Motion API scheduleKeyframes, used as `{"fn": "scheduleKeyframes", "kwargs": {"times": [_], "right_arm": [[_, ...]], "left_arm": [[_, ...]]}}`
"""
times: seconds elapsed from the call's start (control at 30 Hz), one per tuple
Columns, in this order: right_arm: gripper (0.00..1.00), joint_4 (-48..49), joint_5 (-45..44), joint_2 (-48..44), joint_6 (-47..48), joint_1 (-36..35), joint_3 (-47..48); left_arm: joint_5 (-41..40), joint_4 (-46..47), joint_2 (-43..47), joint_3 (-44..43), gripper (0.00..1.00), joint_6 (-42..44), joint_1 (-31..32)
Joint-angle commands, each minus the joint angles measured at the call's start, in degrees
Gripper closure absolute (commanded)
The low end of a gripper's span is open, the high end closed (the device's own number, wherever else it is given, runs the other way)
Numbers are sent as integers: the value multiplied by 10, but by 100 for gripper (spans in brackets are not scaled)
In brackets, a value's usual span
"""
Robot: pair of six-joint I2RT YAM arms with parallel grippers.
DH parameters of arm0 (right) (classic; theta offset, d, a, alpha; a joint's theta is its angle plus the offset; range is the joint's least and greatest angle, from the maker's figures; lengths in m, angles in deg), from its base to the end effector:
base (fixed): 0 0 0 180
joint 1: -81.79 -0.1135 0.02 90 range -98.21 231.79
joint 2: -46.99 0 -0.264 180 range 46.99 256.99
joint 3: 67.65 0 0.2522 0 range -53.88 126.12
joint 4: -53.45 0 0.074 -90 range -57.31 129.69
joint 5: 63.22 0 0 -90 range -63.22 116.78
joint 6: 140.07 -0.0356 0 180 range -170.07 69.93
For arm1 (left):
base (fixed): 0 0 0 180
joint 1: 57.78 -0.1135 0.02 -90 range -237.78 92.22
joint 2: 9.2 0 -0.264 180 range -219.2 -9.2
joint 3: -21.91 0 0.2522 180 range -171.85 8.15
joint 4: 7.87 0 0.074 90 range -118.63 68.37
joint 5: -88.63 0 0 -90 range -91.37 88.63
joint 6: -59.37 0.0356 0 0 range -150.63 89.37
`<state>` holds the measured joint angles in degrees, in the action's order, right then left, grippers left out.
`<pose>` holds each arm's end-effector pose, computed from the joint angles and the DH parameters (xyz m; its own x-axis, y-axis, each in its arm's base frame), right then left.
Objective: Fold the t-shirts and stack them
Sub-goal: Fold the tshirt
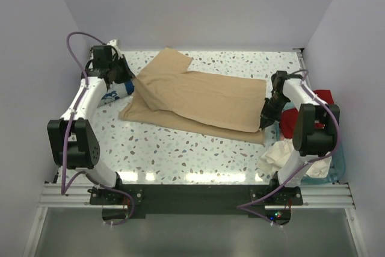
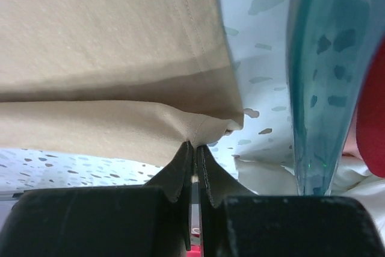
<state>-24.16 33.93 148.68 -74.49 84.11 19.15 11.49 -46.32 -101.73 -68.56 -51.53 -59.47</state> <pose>0.3124 -0.0082 0.1980 -0.8901 0.4466 0.0911 0.4542 0.8858 0.0952 0.3664 0.0029 0.2976 -0.6567 -0.3673 -0.6587 -0.1005 0.9082 -0.4063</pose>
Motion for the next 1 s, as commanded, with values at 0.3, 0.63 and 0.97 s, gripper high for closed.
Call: {"fn": "scheduleKeyframes", "kwargs": {"times": [0.3,0.63,0.97], "right_arm": [[34,0,23,-35,-19,4,128],[32,44,74,-107,-4,-8,35],[32,83,51,-124,-20,-76,-59]], "left_arm": [[9,44,-37,-111,42,-31,12],[11,84,37,43,33,-55,13],[8,103,87,189,31,-62,13]]}}
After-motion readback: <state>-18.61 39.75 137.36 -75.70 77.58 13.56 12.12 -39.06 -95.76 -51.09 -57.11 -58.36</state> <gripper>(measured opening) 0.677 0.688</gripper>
